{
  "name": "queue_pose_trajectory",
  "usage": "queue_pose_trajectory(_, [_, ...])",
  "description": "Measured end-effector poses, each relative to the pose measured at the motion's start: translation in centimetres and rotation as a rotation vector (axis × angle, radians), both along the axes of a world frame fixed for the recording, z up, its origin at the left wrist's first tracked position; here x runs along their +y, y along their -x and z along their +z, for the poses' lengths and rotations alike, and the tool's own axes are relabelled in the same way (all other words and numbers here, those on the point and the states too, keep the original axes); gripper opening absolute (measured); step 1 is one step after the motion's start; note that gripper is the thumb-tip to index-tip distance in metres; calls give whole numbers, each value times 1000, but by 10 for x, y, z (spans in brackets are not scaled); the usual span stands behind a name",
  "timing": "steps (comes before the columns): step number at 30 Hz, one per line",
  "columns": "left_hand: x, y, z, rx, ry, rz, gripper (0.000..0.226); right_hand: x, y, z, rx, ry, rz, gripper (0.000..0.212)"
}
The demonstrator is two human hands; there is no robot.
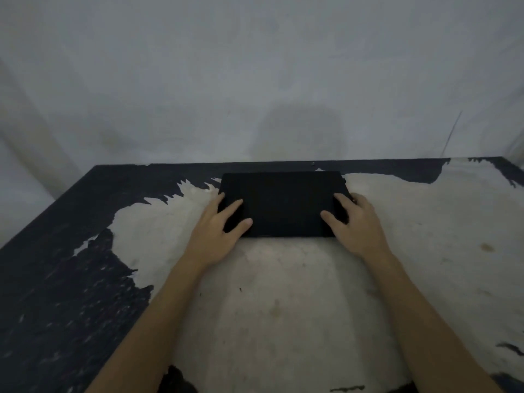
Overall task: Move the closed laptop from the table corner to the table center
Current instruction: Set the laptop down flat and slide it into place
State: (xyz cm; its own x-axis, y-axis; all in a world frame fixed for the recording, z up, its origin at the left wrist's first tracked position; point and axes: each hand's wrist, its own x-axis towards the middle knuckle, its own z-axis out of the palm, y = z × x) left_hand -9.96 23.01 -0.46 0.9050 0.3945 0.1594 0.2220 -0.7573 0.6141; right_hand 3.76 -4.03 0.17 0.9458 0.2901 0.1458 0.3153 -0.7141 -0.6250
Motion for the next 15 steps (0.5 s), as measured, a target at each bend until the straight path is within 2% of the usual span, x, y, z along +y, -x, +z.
queue_pose_trajectory(5, [-5, 13, -1, 51, -60, -44, 75, 3, 29, 4, -44, 224, 26, 86])
queue_pose_trajectory(9, [-9, 17, -3, 59, -92, -53, 73, 2, 36, 4, -51, 230, 23, 87])
queue_pose_trajectory(12, [-10, 22, 4, -79, -23, -37, 48, 4, 38, 4, -115, 158, -6, 76])
queue_pose_trajectory(15, [-10, 26, 13, -305, -103, -15, 19, 11, 38, 11, -177, 6, 0, 49])
